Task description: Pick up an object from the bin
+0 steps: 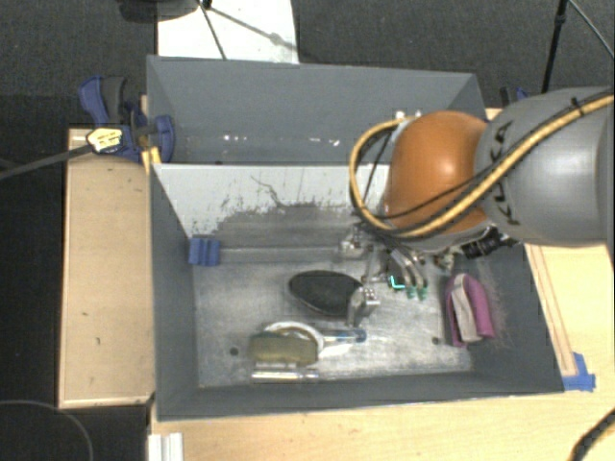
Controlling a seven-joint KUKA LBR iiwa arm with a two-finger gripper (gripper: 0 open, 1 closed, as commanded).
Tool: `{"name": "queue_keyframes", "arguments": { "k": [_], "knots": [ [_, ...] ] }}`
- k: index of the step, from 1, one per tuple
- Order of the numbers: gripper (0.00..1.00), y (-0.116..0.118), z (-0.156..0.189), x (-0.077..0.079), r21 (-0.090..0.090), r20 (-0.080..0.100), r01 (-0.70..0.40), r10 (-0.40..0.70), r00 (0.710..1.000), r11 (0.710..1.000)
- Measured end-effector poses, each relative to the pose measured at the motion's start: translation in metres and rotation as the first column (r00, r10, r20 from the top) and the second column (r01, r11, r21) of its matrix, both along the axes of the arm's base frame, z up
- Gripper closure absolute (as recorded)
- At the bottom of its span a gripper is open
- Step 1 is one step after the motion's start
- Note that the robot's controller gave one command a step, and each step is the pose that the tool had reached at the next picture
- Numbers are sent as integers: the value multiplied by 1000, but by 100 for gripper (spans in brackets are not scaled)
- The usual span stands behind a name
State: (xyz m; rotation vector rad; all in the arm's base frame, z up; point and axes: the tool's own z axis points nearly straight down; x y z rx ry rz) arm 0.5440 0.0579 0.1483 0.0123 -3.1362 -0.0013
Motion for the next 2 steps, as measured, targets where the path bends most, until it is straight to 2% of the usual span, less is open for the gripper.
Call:
{"name": "queue_keyframes", "arguments": {
  "k": [1, 2],
  "knots": [
    [0, 1, -76, 17, 2, 12, 110, -110, 994, 994],
    [100, 1, -73, 19, 3, 19, 111, -111, 994, 994]
  ]
}}
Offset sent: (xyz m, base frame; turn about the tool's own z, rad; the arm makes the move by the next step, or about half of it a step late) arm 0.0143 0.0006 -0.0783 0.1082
